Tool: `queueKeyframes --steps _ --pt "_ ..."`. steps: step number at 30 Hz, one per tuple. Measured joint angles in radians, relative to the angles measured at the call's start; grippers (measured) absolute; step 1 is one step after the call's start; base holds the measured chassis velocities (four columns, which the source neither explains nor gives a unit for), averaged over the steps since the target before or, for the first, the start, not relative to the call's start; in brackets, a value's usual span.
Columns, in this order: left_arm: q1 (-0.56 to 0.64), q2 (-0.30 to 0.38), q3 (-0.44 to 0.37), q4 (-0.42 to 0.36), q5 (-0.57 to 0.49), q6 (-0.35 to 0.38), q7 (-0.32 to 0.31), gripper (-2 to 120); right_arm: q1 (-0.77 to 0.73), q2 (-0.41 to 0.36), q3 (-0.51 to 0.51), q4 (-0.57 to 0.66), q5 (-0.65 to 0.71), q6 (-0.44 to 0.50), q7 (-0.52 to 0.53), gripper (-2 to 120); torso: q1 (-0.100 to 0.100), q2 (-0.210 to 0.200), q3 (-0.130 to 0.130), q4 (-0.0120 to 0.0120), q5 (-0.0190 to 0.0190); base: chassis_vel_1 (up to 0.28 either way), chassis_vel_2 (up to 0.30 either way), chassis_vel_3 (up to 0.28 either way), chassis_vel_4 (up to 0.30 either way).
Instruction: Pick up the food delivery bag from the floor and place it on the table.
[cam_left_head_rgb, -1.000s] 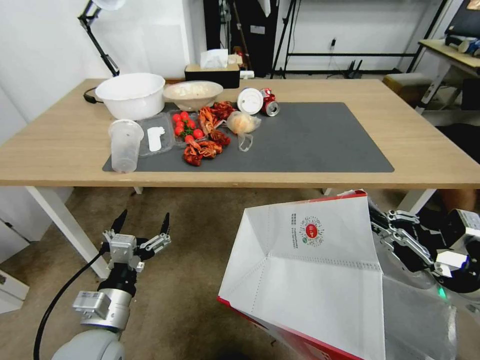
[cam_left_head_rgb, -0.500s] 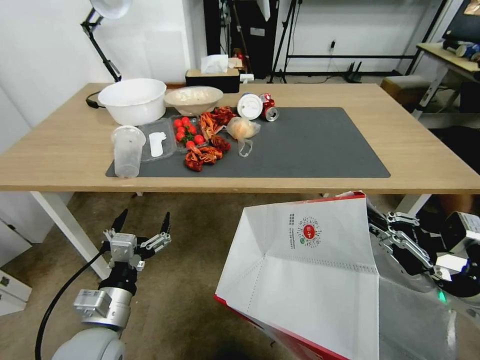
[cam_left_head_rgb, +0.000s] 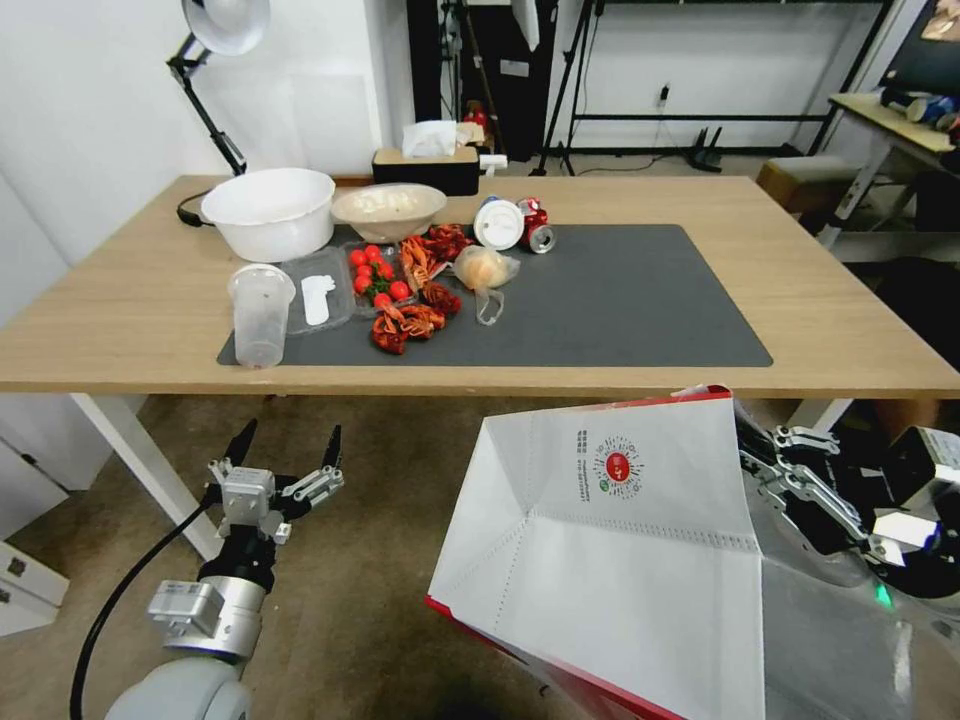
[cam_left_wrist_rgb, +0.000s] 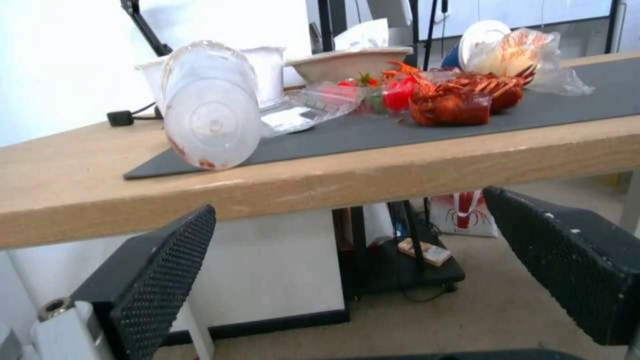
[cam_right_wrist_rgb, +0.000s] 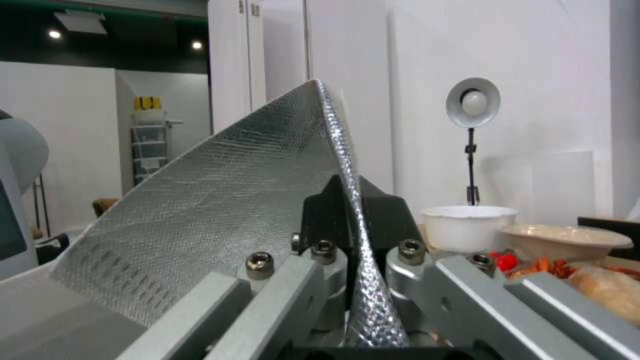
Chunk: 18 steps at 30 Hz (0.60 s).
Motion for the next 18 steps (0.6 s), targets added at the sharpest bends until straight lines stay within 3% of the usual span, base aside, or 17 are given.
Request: queueKeyframes --steps 18 --pt "-0.003 -0.005 0.009 0.013 0.005 -0.003 0.001 100 0.006 0.009 -0.016 -0.005 -0.011 0.0 0.002 0 0.043 0.1 0.058 0.0 0.0 0.0 0.0 0.0 0.0"
